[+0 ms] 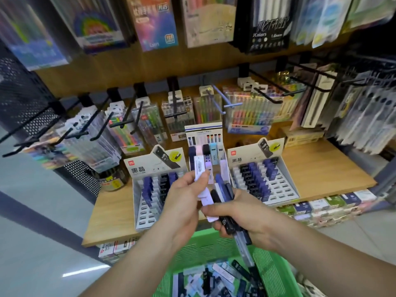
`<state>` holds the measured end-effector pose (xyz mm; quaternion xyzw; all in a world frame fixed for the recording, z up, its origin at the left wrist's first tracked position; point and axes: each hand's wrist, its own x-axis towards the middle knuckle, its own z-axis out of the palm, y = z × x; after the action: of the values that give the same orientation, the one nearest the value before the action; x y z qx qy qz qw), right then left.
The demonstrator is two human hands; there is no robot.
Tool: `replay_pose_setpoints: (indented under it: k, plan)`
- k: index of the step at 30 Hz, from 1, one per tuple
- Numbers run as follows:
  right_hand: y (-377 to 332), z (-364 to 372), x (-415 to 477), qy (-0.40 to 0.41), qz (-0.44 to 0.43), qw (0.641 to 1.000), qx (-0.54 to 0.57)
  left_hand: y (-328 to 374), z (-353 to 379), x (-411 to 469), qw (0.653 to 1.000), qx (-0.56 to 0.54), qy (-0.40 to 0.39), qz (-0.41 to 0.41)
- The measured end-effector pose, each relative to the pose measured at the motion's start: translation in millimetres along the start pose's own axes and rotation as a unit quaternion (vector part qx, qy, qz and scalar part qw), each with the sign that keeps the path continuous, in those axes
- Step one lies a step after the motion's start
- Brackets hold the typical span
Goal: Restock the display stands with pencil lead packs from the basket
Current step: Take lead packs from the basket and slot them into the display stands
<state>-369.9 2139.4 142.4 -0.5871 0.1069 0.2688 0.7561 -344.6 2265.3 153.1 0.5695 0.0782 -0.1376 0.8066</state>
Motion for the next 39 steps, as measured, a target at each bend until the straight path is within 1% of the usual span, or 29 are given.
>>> replay_pose_setpoints:
  k: [3, 5, 7, 9, 10, 13, 16, 19, 21, 24, 26, 28, 30, 32, 34, 37, 39]
  plan:
    - [-9, -5, 6, 0.012, 0.007, 0.999, 0.038, 12, -14, 13, 0.998, 0.041, 0.042, 0.008]
    - [-15, -8, 9, 0.026, 0.009, 0.995, 0.097, 21, -25, 20, 0.995, 0.088, 0.052, 0.014]
    - [-19, -12, 12, 0.045, 0.010, 0.987, 0.154, 26, -34, 23, 0.980, 0.191, 0.028, 0.045]
    - [-22, -17, 14, 0.050, 0.007, 0.982, 0.183, 28, -40, 24, 0.949, 0.305, -0.012, 0.082]
    - [-23, -19, 15, 0.049, 0.005, 0.980, 0.195, 28, -42, 23, 0.934, 0.343, -0.035, 0.090]
    - [-26, -24, 17, 0.043, 0.001, 0.976, 0.212, 28, -41, 18, 0.918, 0.377, -0.085, 0.095]
    - [-25, -24, 17, 0.058, -0.011, 0.985, 0.160, 30, -39, 18, 0.907, 0.395, -0.087, 0.118]
    - [-22, -26, 18, 0.080, -0.037, 0.989, 0.119, 30, -38, 21, 0.913, 0.384, -0.090, 0.107]
    - [-22, -28, 19, 0.097, -0.057, 0.990, 0.088, 28, -37, 22, 0.926, 0.358, -0.061, 0.102]
    - [-21, -31, 18, 0.118, -0.077, 0.989, 0.047, 25, -34, 26, 0.964, 0.249, -0.007, 0.094]
    - [-20, -35, 18, 0.133, -0.080, 0.987, 0.026, 21, -33, 29, 0.980, 0.180, 0.028, 0.077]
    - [-21, -39, 17, 0.145, -0.074, 0.987, 0.008, 17, -34, 32, 0.988, 0.139, 0.036, 0.059]
    - [-23, -45, 18, 0.166, -0.065, 0.984, 0.009, 14, -35, 34, 0.986, 0.154, 0.031, 0.057]
    - [-29, -54, 19, 0.193, -0.064, 0.979, 0.023, 15, -37, 39, 0.970, 0.227, 0.040, 0.078]
    - [-36, -63, 20, 0.215, -0.066, 0.973, 0.045, 18, -36, 49, 0.940, 0.317, 0.057, 0.112]
    - [-42, -70, 22, 0.226, -0.068, 0.969, 0.078, 19, -26, 76, 0.879, 0.440, 0.072, 0.172]
    - [-45, -72, 24, 0.223, -0.071, 0.968, 0.088, 15, -17, 96, 0.835, 0.507, 0.068, 0.202]
